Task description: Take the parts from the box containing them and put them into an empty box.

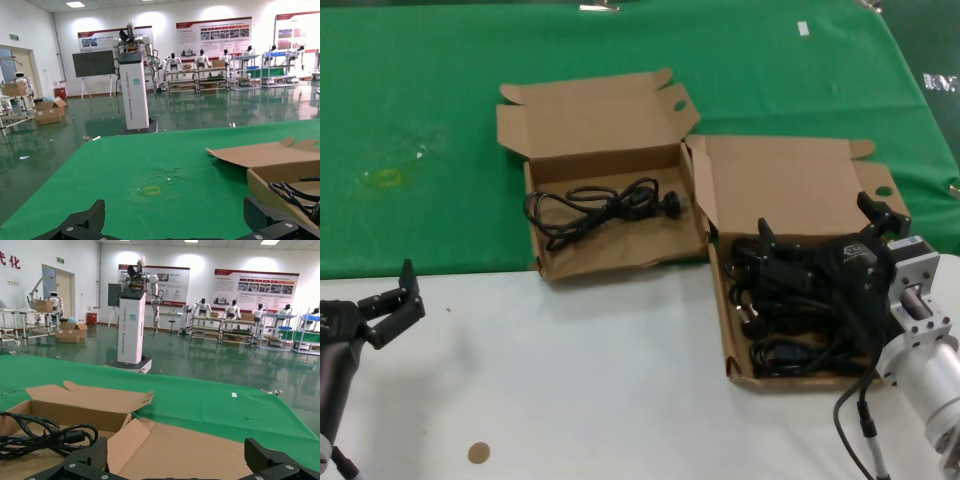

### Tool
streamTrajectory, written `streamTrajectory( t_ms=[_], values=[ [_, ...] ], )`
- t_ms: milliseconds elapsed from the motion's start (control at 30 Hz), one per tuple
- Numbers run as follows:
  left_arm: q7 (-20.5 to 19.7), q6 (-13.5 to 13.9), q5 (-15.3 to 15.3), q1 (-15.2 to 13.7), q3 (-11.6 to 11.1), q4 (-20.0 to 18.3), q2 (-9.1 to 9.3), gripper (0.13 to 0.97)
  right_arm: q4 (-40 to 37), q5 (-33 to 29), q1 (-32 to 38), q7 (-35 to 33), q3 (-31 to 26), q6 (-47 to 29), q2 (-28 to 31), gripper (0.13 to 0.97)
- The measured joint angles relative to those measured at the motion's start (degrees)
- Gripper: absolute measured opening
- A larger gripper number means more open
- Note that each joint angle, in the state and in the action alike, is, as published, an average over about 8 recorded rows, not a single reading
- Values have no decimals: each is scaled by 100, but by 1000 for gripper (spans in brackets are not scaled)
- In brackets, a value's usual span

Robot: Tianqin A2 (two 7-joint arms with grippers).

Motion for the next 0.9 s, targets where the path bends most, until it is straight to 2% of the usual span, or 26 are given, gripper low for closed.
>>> streamTrajectory(
  t_ms=[900],
  values=[
    [0,0,0,0,0,0,0,966,0,0,0,0,0,0,0,966]
  ],
)
